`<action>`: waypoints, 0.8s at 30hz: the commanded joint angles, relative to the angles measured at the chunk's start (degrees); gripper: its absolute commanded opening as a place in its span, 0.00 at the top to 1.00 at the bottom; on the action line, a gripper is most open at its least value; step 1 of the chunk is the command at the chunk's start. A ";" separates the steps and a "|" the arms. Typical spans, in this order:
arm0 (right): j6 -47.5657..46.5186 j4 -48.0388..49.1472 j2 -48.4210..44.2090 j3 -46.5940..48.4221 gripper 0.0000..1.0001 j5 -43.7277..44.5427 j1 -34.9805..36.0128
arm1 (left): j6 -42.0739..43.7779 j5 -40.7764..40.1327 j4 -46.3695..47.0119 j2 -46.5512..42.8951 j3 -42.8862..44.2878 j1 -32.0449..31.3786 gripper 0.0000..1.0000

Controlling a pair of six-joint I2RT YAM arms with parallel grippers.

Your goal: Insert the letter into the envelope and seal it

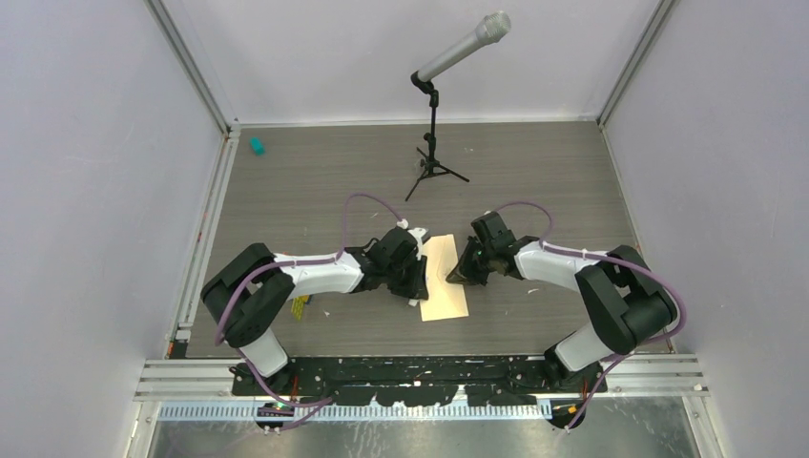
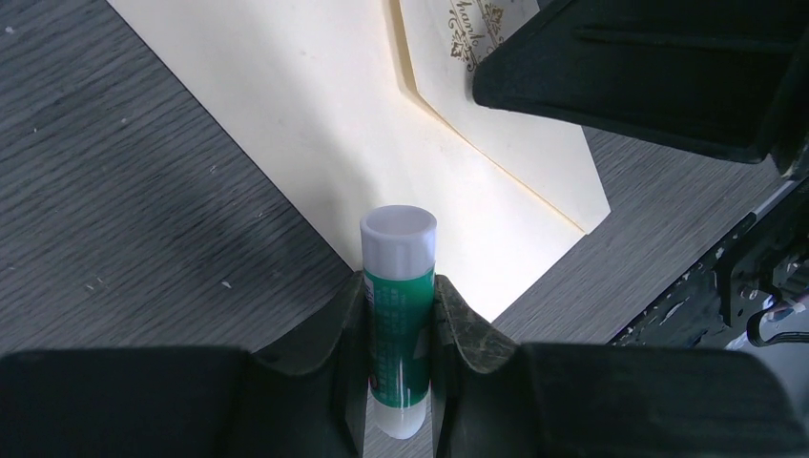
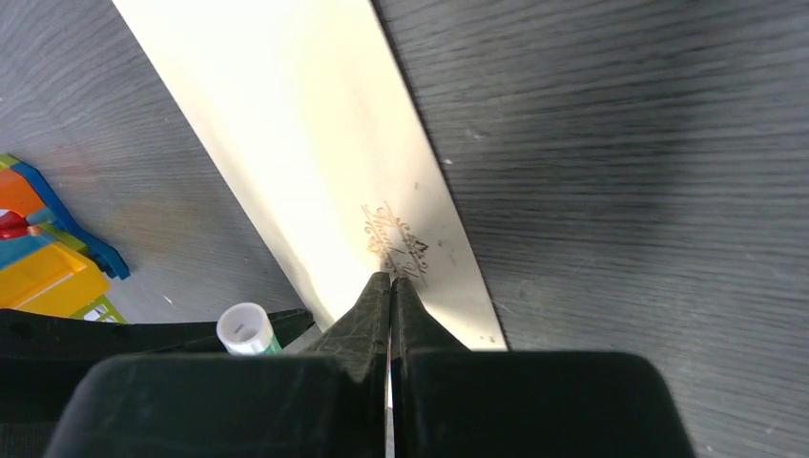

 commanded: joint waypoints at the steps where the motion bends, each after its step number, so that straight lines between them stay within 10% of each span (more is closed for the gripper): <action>1: 0.46 3.62 0.98 -0.12 0.99 -0.48 1.01 | -0.28 0.02 1.87 1.48 -0.72 -0.24 1.00; 24: -0.03 4.60 5.50 -1.53 0.99 2.22 1.46 | -4.80 2.87 9.53 7.55 10.34 7.43 1.00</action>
